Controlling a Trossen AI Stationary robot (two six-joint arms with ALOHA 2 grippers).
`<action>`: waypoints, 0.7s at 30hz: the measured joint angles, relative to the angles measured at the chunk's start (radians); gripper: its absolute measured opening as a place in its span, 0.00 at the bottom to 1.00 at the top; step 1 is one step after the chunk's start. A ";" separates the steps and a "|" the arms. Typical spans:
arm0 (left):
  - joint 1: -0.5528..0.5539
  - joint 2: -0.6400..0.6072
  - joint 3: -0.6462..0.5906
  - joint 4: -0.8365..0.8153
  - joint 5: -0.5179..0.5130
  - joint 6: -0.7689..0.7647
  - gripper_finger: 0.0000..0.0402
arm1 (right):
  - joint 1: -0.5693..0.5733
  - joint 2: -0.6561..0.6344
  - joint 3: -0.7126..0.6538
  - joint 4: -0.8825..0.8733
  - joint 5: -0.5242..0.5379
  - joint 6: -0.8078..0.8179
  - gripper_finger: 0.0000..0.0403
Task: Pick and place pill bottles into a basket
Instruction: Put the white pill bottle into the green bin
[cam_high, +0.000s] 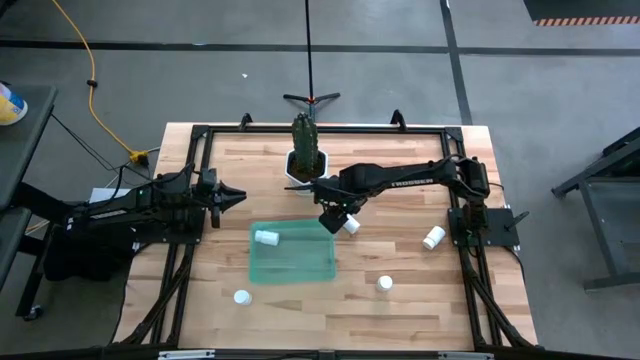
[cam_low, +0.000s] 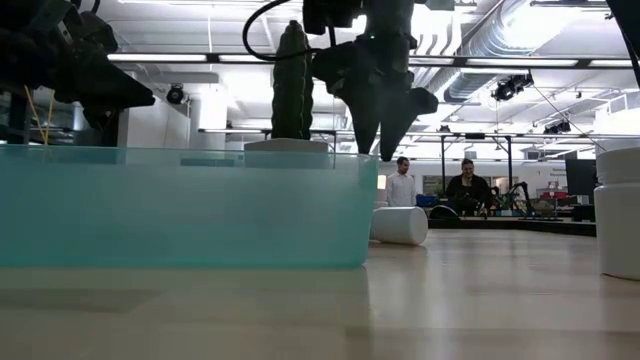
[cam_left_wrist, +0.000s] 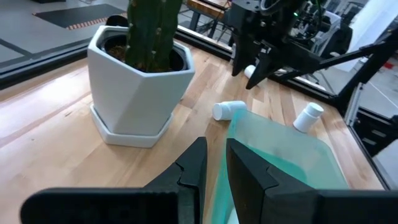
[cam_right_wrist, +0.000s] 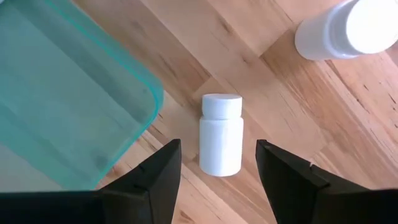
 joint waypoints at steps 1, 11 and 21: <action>0.000 0.000 0.000 0.000 0.003 0.000 0.24 | 0.000 0.000 0.000 0.002 0.004 0.006 0.50; 0.000 0.000 0.000 -0.001 0.018 0.000 0.24 | 0.000 0.041 0.000 0.012 0.014 0.007 0.59; 0.000 0.000 0.000 -0.001 0.024 0.000 0.24 | 0.000 0.051 0.000 -0.031 0.024 -0.011 0.60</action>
